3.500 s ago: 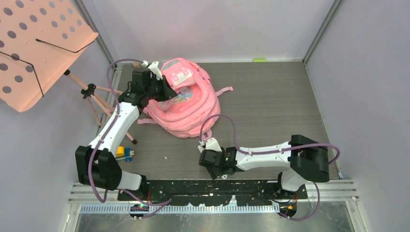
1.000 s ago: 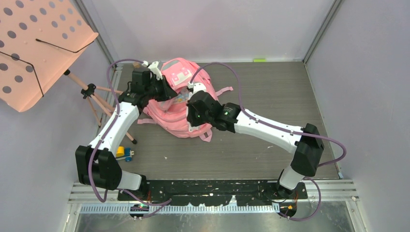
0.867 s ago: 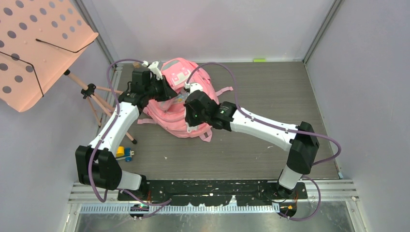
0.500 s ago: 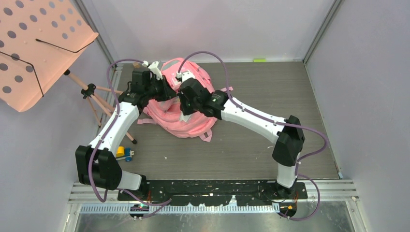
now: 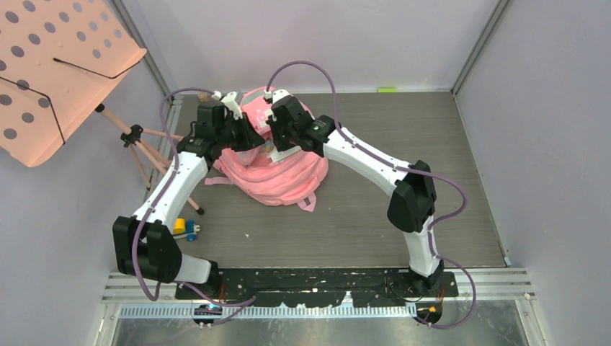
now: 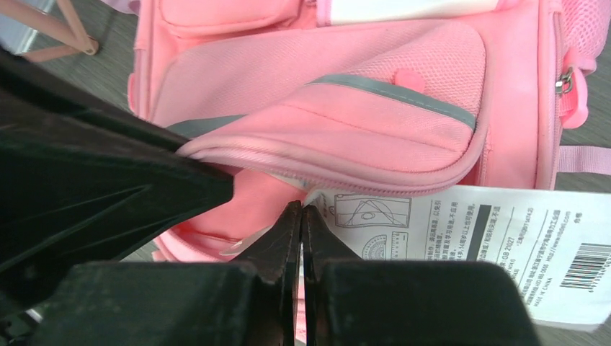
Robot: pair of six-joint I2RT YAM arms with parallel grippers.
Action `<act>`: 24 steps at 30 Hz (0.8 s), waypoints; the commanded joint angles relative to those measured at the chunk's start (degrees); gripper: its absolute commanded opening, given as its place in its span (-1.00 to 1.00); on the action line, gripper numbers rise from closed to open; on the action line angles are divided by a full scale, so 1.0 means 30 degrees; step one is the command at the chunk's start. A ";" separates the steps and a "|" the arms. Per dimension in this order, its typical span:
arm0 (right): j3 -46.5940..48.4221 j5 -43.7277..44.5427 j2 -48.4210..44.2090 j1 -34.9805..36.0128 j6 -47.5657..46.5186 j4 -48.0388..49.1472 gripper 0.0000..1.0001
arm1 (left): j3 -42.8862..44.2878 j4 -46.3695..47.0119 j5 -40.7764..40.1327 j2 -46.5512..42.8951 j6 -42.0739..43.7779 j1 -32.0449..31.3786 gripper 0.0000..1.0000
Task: Pack the student bag
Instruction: Place the stationery in the student bag.
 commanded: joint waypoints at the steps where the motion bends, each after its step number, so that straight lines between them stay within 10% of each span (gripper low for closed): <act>1: 0.0698 -0.0854 0.0508 -0.0063 -0.0403 0.0523 -0.82 | 0.0235 0.0673 0.0782 -0.0245 -0.0580 0.0025 -1.00; 11: -0.0891 -0.2248 0.0502 -0.0059 0.1328 0.2679 -0.55 | 0.0208 0.0719 0.0794 -0.0236 -0.0605 0.0025 -1.00; 24: -0.1765 -0.2049 -0.2270 -0.0069 0.1195 0.1536 0.47 | 0.0205 0.0659 0.0592 -0.0252 -0.0493 0.0042 -1.00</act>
